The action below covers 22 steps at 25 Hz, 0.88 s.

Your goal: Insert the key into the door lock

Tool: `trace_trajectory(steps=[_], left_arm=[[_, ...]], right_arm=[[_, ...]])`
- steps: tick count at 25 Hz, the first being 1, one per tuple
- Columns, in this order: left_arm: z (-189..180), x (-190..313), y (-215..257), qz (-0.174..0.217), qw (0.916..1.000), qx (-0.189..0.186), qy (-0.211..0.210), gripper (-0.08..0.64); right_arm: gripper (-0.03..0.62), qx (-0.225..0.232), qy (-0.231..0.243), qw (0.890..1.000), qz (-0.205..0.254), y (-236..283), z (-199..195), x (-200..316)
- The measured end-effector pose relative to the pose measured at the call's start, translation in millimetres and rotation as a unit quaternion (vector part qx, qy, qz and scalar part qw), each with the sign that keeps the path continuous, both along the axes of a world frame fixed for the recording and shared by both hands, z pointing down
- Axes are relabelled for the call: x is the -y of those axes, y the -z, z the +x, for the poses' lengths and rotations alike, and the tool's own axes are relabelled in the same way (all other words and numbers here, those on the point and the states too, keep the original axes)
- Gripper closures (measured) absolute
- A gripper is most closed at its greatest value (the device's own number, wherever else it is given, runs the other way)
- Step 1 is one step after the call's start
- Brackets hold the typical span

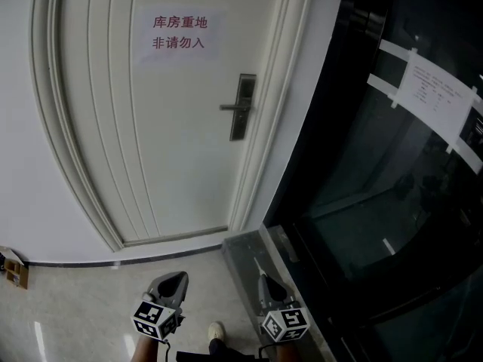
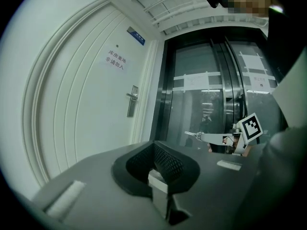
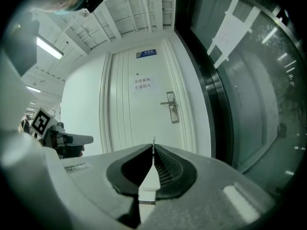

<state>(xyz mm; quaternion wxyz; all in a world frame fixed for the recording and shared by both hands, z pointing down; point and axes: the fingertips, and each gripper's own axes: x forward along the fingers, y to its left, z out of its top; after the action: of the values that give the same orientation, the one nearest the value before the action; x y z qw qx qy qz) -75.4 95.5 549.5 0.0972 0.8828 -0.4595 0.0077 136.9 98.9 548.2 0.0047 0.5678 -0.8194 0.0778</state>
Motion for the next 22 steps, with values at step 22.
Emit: trace_trajectory(steps=[22], left_arm=[[26,147,12,0.009,0.9991,0.006,0.041,0.557]], right_arm=[[0.581,0.005,0.049,0.999,0.006,-2,27,166]])
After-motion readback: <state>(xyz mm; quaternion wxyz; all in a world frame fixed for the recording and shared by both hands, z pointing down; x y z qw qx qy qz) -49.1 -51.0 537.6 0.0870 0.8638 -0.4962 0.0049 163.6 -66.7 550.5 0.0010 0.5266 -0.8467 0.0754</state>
